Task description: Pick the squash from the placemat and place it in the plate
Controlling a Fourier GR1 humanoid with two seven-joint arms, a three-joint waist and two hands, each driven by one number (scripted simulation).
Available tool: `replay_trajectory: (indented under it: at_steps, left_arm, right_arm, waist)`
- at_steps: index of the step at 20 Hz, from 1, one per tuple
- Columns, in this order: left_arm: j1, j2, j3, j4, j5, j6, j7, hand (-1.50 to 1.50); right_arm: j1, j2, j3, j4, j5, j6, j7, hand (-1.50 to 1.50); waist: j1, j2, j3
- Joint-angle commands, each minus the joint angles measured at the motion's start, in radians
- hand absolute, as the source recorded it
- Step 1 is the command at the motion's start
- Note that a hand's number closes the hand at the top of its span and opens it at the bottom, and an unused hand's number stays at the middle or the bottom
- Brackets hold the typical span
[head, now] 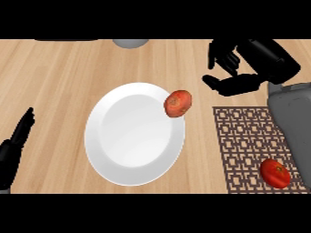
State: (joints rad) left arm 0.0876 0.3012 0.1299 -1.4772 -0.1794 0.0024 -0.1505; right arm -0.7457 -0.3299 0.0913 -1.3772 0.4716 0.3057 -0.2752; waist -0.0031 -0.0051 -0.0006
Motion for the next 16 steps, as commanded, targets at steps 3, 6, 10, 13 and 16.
replay_trajectory:
  at_steps: [3, 6, 10, 13, 16]
  left_arm:
    - [-0.017, -0.004, -0.002, 0.005, -0.015, -0.005, 0.007, 0.0]
    - [0.015, -0.003, 0.004, -0.046, -0.006, -0.017, 0.03, 0.0]
    - [0.026, -0.043, -0.017, -0.037, -0.029, 0.006, -0.013, 0.0]
    - [-0.052, 0.001, 0.009, -0.006, 0.0, -0.045, 0.046, 0.0]
    - [-0.019, -0.029, -0.009, -0.038, -0.03, -0.013, 0.031, 0.0]
  right_arm:
    - [-0.061, 0.175, 0.092, -0.14, -0.003, 0.052, 0.277, 1.5]
    - [-0.023, 0.245, 0.161, -0.183, 0.037, 0.055, 0.39, 1.5]
    - [-0.055, 0.29, 0.209, -0.007, 0.108, 0.036, 0.329, 1.5]
    - [-0.076, 0.327, 0.343, 0.088, 0.1, -0.066, 0.384, 1.5]
    - [-0.122, 0.329, 0.402, 0.221, 0.072, -0.148, 0.367, 1.5]
  waist:
    - [0.005, 0.001, 0.0]
    - [0.006, 0.0, 0.0]
    - [0.013, 0.004, 0.0]
    - [0.02, 0.006, 0.0]
    - [0.028, 0.008, 0.0]
